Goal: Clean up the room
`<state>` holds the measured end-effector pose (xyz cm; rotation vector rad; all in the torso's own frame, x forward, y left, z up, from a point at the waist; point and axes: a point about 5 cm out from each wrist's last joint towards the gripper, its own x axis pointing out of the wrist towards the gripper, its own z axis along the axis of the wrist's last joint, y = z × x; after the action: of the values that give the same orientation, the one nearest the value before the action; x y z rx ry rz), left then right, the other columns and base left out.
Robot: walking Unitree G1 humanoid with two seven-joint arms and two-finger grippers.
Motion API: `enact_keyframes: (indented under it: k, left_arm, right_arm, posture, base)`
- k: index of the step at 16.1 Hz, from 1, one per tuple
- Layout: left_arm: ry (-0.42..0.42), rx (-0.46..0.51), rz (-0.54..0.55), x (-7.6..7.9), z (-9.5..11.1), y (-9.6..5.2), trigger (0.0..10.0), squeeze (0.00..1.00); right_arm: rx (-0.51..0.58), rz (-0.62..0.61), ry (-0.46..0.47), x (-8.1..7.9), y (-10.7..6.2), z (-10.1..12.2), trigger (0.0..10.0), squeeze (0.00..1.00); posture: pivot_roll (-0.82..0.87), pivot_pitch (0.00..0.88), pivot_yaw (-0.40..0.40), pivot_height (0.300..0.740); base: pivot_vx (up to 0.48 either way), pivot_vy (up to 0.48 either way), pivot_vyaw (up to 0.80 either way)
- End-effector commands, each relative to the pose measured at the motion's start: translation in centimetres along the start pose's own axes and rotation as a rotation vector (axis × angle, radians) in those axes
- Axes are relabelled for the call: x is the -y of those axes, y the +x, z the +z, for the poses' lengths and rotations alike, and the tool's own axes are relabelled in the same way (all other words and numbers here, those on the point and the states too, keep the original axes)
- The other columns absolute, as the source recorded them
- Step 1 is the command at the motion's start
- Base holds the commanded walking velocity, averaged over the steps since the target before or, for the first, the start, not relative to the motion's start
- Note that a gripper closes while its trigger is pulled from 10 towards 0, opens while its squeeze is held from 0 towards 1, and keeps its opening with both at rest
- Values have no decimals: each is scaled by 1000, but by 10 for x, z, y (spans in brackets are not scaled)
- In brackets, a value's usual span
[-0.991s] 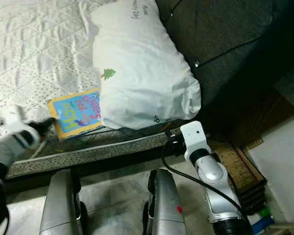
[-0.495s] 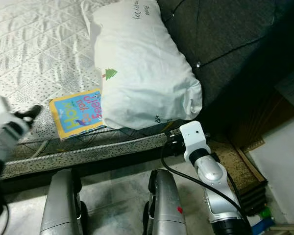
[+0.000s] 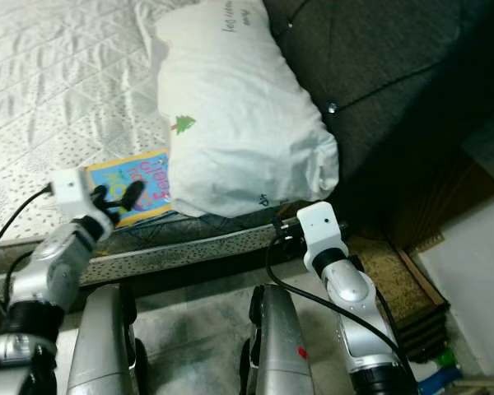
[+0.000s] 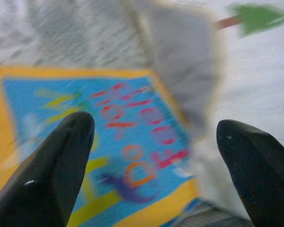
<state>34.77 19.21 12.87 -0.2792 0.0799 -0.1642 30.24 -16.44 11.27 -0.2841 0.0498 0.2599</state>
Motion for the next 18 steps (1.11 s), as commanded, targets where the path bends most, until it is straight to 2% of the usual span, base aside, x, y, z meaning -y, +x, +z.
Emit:
enact_keyframes:
  k: [1, 3, 4, 5, 6, 8, 10, 12, 14, 18]
  left_arm:
    - [14, -17, -28, 6, -4, -5, 10000, 1000]
    - [25, -50, -55, 16, -10, -10, 10000, 1000]
    - [37, -109, -66, 22, -21, -13, 10000, 1000]
    - [63, -182, -105, 30, -34, -17, 10000, 667]
    - [82, -221, -136, 36, -41, -21, 10000, 0]
    - [89, -254, -158, 48, -50, -31, 10000, 0]
    - [64, -276, -130, 57, -57, -40, 10000, 0]
    - [52, -276, -111, 59, -59, -43, 10000, 0]
    - [45, -260, -40, 53, -58, -45, 10000, 0]
    - [73, -232, 80, 31, -51, -48, 10000, 0]
  right_arm:
    - [-24, -11, -2, 2, -3, -6, 10000, 0]
    - [-23, -13, 1, 2, -3, -7, 10000, 0]
    - [-23, -12, 2, 2, -2, -7, 10000, 0]
    - [-24, -14, 6, 2, -2, -7, 10000, 0]
    - [-25, -16, 8, 2, -2, -8, 10000, 0]
    - [-16, 6, 15, 0, -1, -6, 10000, 0]
    - [-16, 85, 96, -7, 1, 0, 10000, 0]
    - [-7, 134, 97, -12, 2, 5, 10000, 0]
    - [-11, 194, 115, -17, 1, 7, 10000, 0]
    - [-48, 418, 182, -30, -11, 11, 10000, 0]
  posture:
    - [-2, 228, -108, 532]
    - [1, 228, -105, 532]
    - [3, 227, -104, 532]
    - [2, 226, -103, 532]
    - [4, 225, -101, 532]
    - [8, 227, -97, 532]
    - [18, 231, -95, 532]
    - [18, 230, -95, 532]
    - [20, 230, -97, 532]
    - [26, 228, -94, 532]
  base:
    - [0, 0, 0]
    - [0, 0, 0]
    - [0, 0, 0]
    - [0, 0, 0]
    - [0, 0, 0]
    - [0, 0, 0]
    - [0, 0, 0]
    - [0, 0, 0]
    - [0, 0, 0]
    - [0, 0, 0]
